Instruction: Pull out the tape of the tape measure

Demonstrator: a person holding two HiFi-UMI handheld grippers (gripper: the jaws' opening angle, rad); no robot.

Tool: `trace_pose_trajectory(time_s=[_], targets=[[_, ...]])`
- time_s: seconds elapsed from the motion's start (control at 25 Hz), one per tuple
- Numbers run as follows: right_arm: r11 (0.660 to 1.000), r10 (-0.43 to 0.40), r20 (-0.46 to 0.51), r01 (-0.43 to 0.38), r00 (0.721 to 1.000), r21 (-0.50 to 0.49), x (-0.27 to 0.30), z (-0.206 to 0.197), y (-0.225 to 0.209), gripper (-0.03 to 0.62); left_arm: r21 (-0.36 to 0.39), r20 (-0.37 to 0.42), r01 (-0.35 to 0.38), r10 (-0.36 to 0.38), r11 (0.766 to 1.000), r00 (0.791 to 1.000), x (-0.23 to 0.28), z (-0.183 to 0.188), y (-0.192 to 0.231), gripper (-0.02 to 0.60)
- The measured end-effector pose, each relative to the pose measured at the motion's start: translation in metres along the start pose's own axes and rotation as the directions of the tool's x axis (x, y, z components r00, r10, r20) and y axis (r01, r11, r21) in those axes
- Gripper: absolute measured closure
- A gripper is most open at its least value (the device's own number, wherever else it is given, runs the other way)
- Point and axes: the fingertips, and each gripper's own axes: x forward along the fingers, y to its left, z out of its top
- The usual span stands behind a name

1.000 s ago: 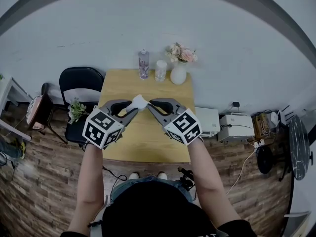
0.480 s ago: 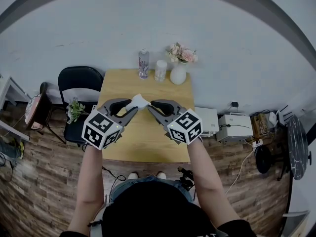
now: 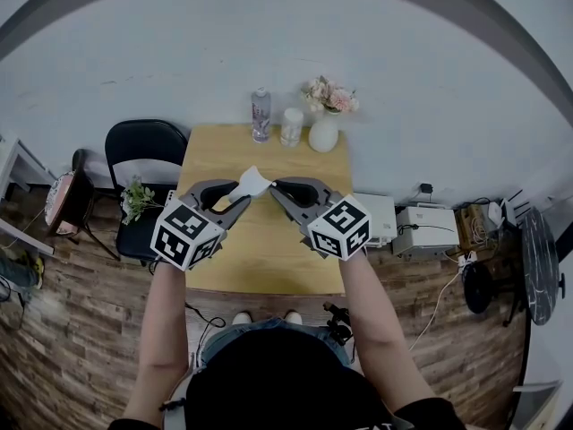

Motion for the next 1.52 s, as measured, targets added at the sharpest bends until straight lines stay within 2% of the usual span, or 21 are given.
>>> trace_pose_trajectory(time_s=[0.16, 0.48, 0.68, 1.08, 1.24, 1.36, 1.52], targets=[[1.000, -0.003, 0.009, 0.003, 1.000, -0.004, -0.003, 0.004, -0.002, 0.553, 0.006, -0.029, 0.001, 0.000, 1.000, 1.000, 0.006, -0.002, -0.001, 0.442], [0.998, -0.025, -0.011, 0.025, 1.000, -0.053, -0.008, 0.001, -0.001, 0.553, 0.018, -0.163, 0.002, 0.001, 1.000, 0.987, 0.022, -0.015, -0.006, 0.443], [0.988, -0.093, -0.059, 0.085, 0.994, -0.126, -0.015, -0.004, -0.012, 0.552, 0.038, -0.189, -0.046, 0.053, 0.998, 0.981, 0.023, -0.018, 0.001, 0.445], [0.979, -0.129, -0.106, 0.109, 0.986, -0.174, -0.024, -0.008, -0.015, 0.553, 0.056, -0.198, -0.047, 0.057, 0.997, 0.979, 0.024, -0.015, -0.001, 0.445], [0.979, -0.162, -0.111, 0.145, 0.981, -0.146, -0.034, -0.010, -0.025, 0.553, 0.046, -0.212, -0.058, 0.067, 0.997, 0.975, 0.019, -0.020, 0.007, 0.445], [0.983, -0.156, -0.112, 0.143, 0.981, -0.115, -0.041, -0.009, -0.027, 0.551, 0.026, -0.216, -0.034, 0.039, 0.999, 0.976, 0.014, -0.020, 0.008, 0.445], [0.980, -0.184, -0.138, 0.171, 0.973, -0.100, -0.041, -0.013, -0.032, 0.551, 0.029, -0.266, -0.055, 0.061, 0.998, 0.962, 0.013, -0.023, 0.014, 0.445]])
